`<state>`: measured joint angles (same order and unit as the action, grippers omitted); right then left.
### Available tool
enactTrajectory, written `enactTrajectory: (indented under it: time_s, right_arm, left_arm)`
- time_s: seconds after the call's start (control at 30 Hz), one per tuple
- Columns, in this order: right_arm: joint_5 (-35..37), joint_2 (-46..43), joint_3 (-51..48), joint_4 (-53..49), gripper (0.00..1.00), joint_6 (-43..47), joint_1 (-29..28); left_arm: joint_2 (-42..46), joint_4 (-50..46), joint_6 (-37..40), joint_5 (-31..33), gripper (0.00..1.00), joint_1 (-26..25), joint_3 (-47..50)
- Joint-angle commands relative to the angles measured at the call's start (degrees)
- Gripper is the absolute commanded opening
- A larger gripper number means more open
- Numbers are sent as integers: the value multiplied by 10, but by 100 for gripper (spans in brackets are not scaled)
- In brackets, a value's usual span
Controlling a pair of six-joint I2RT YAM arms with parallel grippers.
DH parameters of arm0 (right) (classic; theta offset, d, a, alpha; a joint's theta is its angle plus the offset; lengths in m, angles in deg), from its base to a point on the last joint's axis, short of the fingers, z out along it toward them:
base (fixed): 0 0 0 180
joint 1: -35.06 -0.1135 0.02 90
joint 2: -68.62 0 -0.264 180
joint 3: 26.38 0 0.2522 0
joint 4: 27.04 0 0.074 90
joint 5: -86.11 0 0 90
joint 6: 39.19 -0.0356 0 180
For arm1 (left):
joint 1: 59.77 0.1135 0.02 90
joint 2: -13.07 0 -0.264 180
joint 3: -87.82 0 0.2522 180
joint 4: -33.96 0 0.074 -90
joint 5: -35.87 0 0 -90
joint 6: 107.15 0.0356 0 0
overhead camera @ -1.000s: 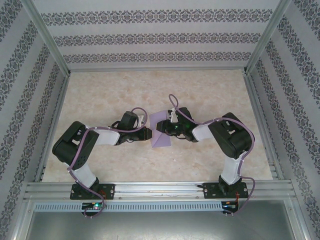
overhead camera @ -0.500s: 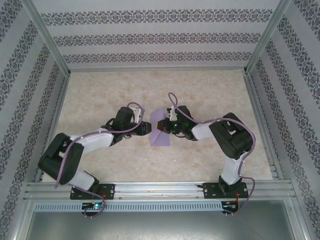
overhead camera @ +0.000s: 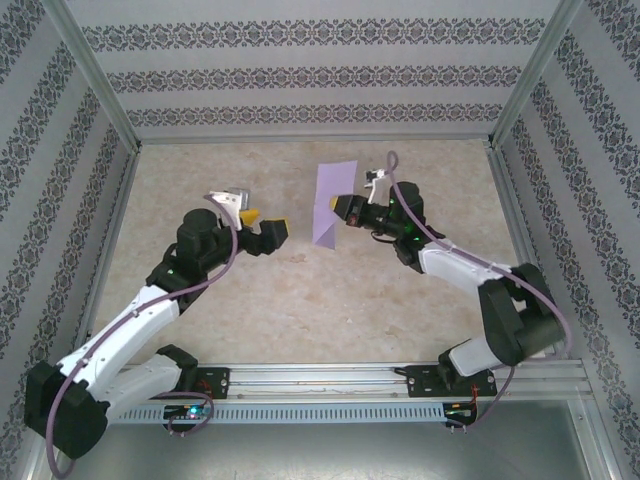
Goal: Fold a paper plane with a square sheet of paper (fold left side to right side)
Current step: Turn over the paper at the center of the table.
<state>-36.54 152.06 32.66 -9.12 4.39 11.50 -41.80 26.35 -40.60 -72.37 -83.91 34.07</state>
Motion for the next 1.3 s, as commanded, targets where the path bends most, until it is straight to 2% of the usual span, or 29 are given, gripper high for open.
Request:
enactTrajectory:
  time_s: [0.0,0.1,0.23,0.3,0.37,0.63,0.73,1.0,1.27]
  right_arm:
    - [-7,-53,4,33,0,11,12]
    - [-1,-91,2,53,0,-11,18]
    - [1,-121,5,77,0,-49,18]
    - [7,-128,0,104,0,-73,15]
    - [14,-130,-6,130,0,-93,10]
    - [28,-113,6,158,0,-109,-19]
    - [32,-99,14,167,0,-113,-30]
    - [43,-62,28,197,0,-129,-54]
    - [47,-52,26,203,0,-130,-60]
  left_arm:
    - [12,69,-51,-66,100,31,7]
    - [-12,177,-132,-166,100,49,11]
    - [-91,357,-275,-282,95,48,1]
    - [-129,463,-348,-300,94,45,3]
    - [-160,525,-389,-308,93,41,1]
    - [-188,491,-359,-308,94,8,-14]
    - [-201,495,-361,-313,91,-4,-21]
    - [-242,520,-371,-327,78,-25,-43]
    - [-259,520,-373,-322,60,-25,-47]
